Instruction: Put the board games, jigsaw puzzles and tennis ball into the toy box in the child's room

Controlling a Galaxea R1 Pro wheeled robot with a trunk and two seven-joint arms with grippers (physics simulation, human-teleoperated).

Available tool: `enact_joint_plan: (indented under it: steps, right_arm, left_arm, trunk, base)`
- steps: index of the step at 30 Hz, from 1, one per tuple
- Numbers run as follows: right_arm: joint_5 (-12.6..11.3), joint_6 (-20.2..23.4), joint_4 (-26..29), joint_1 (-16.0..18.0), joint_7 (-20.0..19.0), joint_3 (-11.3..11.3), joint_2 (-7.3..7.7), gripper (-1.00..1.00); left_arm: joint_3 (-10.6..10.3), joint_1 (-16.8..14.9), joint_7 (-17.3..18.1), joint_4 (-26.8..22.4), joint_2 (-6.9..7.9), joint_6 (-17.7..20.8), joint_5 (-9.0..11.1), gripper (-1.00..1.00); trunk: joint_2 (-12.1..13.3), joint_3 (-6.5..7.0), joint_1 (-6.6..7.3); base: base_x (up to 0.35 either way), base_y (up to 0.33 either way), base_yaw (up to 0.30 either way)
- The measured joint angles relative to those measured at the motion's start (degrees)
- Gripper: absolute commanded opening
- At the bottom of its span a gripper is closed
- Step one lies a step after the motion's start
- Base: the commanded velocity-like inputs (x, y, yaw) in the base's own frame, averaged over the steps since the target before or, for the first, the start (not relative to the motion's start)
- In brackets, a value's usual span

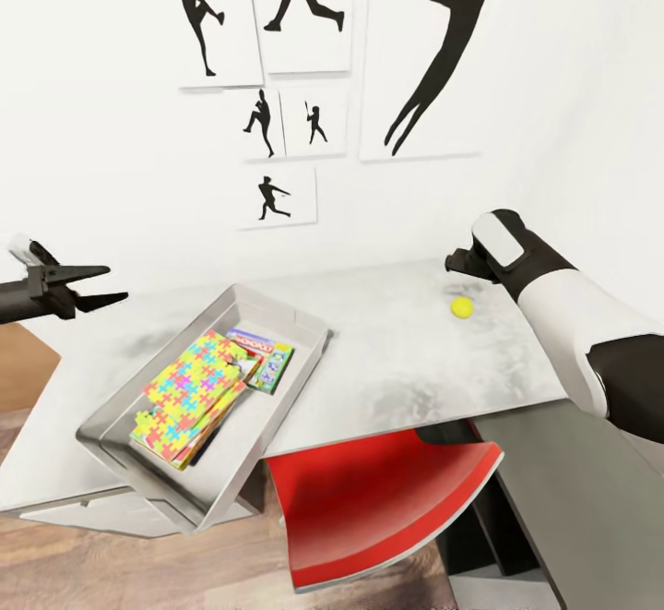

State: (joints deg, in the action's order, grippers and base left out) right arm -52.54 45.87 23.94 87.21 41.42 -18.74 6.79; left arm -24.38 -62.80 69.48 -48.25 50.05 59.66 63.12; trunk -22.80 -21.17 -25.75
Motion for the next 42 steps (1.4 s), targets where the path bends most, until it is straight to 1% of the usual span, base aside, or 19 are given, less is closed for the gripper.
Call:
enact_joint_plan:
  steps: [2, 3, 5, 10, 20, 30, 42]
  right_arm:
    - [0.31, 0.0, -0.04, 0.0, -0.01, -0.01, 0.0, 1.0]
    - [0.49, -0.01, -0.07, 0.0, -0.01, -0.02, 0.0, 1.0]
    - [0.62, -0.01, -0.09, 0.0, -0.01, -0.03, 0.0, 1.0]
    - [0.72, -0.01, -0.11, 0.0, -0.01, -0.13, -0.07, 1.0]
    - [0.75, -0.01, -0.11, 0.0, -0.46, -0.21, -0.05, 1.0]
    - [0.91, 0.01, -0.07, 0.0, -3.72, -0.27, -0.01, 1.0]
    - [0.93, 0.02, 0.06, 0.0, -4.06, -0.38, -0.06, 1.0]
  left_arm:
    - [0.33, 0.01, 2.85, -0.06, 0.58, -0.06, -0.14, 1.0]
    - [0.55, 0.01, 5.0, -0.09, 1.07, -0.11, -0.18, 1.0]
    - [0.77, 0.01, 7.11, -0.13, 1.61, -0.16, -0.24, 1.0]
    - [0.99, 0.02, 8.97, -0.15, 2.16, -0.21, -0.25, 1.0]
    - [0.93, 0.02, 9.44, -0.17, 2.33, -0.24, -0.03, 1.0]
    - [0.76, 0.02, 9.49, -2.7, 2.27, -0.22, 0.2, 1.0]
    - [0.81, 0.02, 9.49, -3.05, 2.27, -0.22, 0.08, 1.0]
  trunk:
    - [0.0, -0.19, 0.0]
    - [0.0, -0.28, 0.0]
    - [0.0, -0.47, 0.0]
    - [0.0, -0.93, 0.0]
    - [0.0, -1.86, 0.0]
    - [0.0, -2.79, 0.0]
    - [0.0, -3.9, 0.0]
  base:
    - [0.0, 0.0, 0.0]
    - [0.0, 0.0, 0.0]
    - [0.0, 0.0, 0.0]
    - [0.0, 0.0, 0.0]
    - [0.0, 0.0, 0.0]
    - [0.0, 0.0, 0.0]
    - [0.0, 0.0, 0.0]
